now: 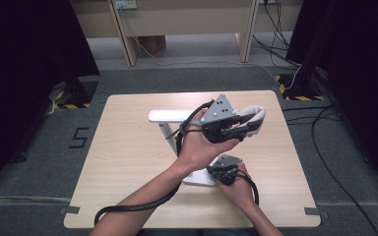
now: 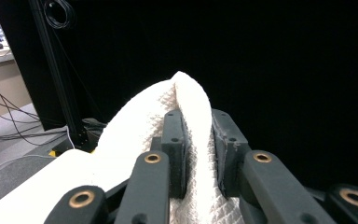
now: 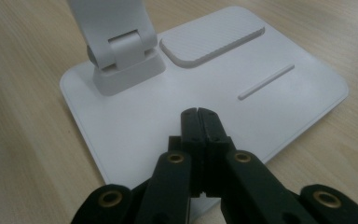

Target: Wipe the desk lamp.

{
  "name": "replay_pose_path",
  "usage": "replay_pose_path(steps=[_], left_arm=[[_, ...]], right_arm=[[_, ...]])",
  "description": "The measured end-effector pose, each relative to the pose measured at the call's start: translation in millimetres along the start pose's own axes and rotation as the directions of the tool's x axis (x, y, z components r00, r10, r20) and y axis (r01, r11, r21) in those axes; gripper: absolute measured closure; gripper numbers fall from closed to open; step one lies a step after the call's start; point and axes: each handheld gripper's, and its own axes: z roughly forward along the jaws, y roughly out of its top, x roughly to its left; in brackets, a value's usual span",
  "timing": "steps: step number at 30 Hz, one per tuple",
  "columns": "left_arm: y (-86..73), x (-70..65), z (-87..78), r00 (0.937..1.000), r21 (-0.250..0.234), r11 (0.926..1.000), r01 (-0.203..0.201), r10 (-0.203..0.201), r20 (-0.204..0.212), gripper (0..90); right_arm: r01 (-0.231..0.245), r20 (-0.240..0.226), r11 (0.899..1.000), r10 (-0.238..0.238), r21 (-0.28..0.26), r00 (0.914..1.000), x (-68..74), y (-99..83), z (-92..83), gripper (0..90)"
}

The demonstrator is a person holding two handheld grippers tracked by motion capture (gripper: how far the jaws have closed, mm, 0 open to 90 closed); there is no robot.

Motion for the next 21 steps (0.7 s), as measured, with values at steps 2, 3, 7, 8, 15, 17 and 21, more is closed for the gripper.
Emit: replay_pose_path(steps=[2, 3, 7, 8, 15, 17, 21], left_arm=[[0.3, -0.9, 1.7, 1.0000, 0.001, 1.0000, 0.000, 0.000, 0.002, 76.7], [0.6, -1.0, 2.0, 1.0000, 0.003, 1.0000, -0.001, 0.001, 0.003, 76.7], [1.4, -2.0, 4.4, 1.0000, 0.006, 1.0000, -0.001, 0.001, 0.006, 76.7], [1.3, -2.5, 5.3, 1.0000, 0.008, 1.0000, -0.001, 0.001, 0.007, 76.7], [1.0, -3.4, 8.4, 0.9999, 0.010, 0.9999, -0.003, 0.003, 0.010, 76.6], [0.7, -3.6, 9.1, 0.9999, 0.011, 0.9999, -0.003, 0.003, 0.011, 76.6], [-0.5, -4.6, 10.9, 0.9999, 0.010, 0.9999, -0.004, 0.004, 0.010, 76.6]], right_arm=[[0.001, 0.001, 1.000, -0.001, -0.002, 1.0000, 0.0, -0.1, 0.1, 90.0], [0.002, 0.002, 1.000, -0.002, -0.002, 1.0000, 0.0, -0.1, 0.1, 90.0], [0.000, -0.001, 1.000, 0.000, 0.000, 1.0000, -0.1, 0.0, 0.0, 90.0], [0.001, 0.000, 1.000, -0.001, -0.001, 1.0000, -0.1, 0.0, 0.0, 90.0], [0.001, 0.000, 1.000, -0.001, -0.002, 1.0000, -0.2, -0.2, 0.1, 90.0], [0.000, 0.001, 1.000, 0.000, -0.002, 1.0000, -0.2, -0.2, 0.1, 90.0], [0.001, 0.001, 1.000, -0.001, -0.003, 1.0000, -0.1, -0.2, 0.1, 90.0]])
